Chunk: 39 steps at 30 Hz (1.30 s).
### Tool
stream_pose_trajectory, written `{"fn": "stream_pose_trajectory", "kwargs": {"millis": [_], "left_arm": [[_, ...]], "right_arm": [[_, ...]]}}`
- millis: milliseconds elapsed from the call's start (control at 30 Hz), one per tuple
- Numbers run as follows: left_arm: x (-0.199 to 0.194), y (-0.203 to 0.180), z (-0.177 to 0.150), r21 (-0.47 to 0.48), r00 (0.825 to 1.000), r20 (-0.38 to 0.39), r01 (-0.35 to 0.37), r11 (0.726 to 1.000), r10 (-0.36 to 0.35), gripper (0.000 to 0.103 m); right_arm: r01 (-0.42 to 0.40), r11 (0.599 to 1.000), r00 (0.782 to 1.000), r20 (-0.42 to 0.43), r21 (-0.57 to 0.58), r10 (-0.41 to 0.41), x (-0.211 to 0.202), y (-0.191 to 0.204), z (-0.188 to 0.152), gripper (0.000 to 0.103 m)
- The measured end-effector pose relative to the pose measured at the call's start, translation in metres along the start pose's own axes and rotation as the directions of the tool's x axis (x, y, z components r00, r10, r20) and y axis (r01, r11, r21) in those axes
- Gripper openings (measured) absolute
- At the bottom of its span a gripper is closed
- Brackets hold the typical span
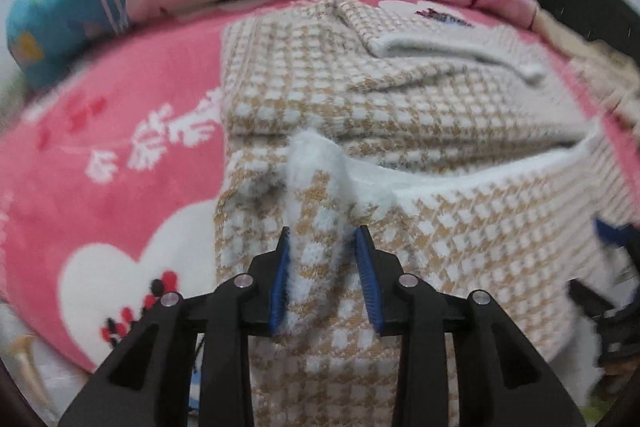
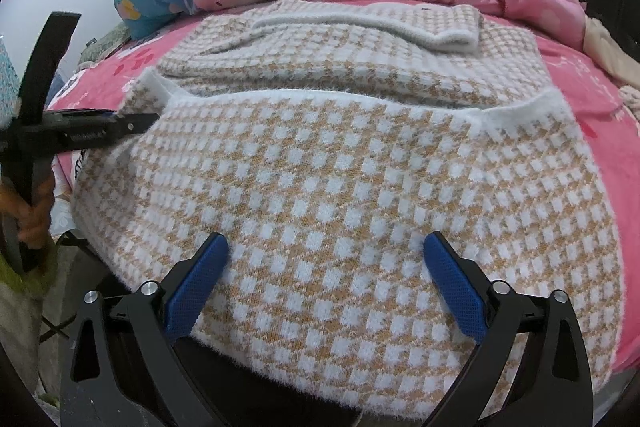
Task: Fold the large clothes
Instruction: 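Grasp the white fleece trim edge of the coat with the left gripper, then grasp the white fleece trim with the right gripper while the left gripper holds its edge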
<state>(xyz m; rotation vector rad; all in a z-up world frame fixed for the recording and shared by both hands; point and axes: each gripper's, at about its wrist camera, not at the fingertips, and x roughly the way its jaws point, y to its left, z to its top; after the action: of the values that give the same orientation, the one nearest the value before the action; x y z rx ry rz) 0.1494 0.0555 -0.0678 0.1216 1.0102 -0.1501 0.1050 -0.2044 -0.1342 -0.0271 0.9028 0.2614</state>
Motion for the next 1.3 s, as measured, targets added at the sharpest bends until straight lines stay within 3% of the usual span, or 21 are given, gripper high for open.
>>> {"fn": "stream_pose_trajectory", "kwargs": {"millis": [100,333,433,833,1033,1300], "left_arm": [[-0.005,-0.016,-0.006,0.044,0.995,0.035,-0.095,0.994,0.094,0.030],[-0.001,-0.036,-0.016,0.100,0.967,0.100,-0.246,0.964,0.236,0.030],[0.000,-0.036,-0.016,0.093,0.964,0.103,-0.253,0.963,0.244,0.029],[-0.005,-0.036,-0.021,0.092,0.965,0.106,-0.249,0.964,0.239,0.029],[-0.001,-0.034,-0.017,0.082,0.970,0.101,-0.227,0.970,0.219,0.029],[0.000,-0.030,-0.015,0.078,0.973,0.097,-0.217,0.973,0.209,0.029]], "right_arm": [[-0.016,0.999,1.000,0.017,0.031,0.016,-0.014,-0.009,-0.002,0.078],[0.060,0.983,0.990,0.118,0.176,-0.081,-0.062,-0.074,0.000,0.066],[0.095,0.971,0.985,0.119,0.219,-0.123,-0.064,-0.102,0.011,0.062],[0.064,0.963,0.994,0.071,0.262,-0.086,-0.017,-0.141,0.044,0.055],[0.041,0.967,0.998,0.040,0.253,-0.053,-0.023,-0.133,0.026,0.046],[-0.082,0.965,0.997,0.023,0.248,0.078,-0.047,-0.124,-0.004,0.040]]}}
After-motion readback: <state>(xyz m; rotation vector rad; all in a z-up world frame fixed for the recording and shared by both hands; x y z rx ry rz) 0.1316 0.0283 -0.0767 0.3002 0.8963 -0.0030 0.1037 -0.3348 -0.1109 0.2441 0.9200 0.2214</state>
